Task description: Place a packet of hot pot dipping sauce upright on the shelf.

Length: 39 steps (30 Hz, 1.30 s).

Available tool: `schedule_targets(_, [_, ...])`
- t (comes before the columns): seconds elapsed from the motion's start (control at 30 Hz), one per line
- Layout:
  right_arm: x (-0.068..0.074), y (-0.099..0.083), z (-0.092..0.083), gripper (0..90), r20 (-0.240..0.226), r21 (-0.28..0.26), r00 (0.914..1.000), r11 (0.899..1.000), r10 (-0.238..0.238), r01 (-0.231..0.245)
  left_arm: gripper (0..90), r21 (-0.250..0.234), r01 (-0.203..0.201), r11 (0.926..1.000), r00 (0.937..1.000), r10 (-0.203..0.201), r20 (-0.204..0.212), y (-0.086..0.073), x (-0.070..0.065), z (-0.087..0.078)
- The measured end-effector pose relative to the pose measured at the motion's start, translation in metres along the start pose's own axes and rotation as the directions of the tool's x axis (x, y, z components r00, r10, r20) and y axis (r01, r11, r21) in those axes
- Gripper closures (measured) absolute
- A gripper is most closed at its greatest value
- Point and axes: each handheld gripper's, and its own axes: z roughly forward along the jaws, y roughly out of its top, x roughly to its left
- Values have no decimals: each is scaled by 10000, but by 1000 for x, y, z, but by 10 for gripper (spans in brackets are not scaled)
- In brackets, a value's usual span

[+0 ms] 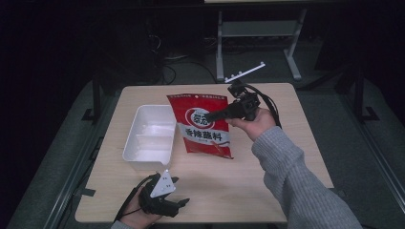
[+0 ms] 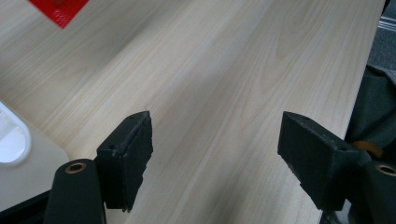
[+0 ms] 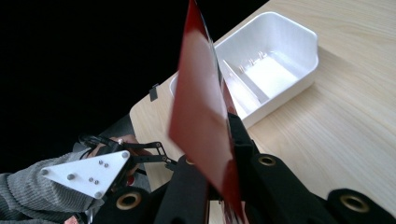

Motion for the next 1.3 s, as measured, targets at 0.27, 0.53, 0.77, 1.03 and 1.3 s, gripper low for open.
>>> schedule_targets(0.27, [5,14,12,885,-66,19,9999,10000,-75,75,258,-37,-31,10000,10000,31,50,-1,1,-1])
schedule_targets(0.53, [15,29,21,885,-78,-31,9998,9998,-209,209,254,-46,-55,10000,9999,55,85,-1,1,0])
schedule_targets(0.77, [21,41,31,885,-109,-21,9994,9995,-327,327,254,-76,-49,10000,10000,50,84,-2,2,-1])
schedule_targets(1.03, [26,53,43,885,-109,-9,9990,9990,-440,440,254,-70,-30,10000,10000,30,80,-3,2,-2])
schedule_targets(1.3, [31,65,56,885,-138,1,9985,9986,-530,530,253,-66,-37,10000,10000,37,84,-3,2,-2])
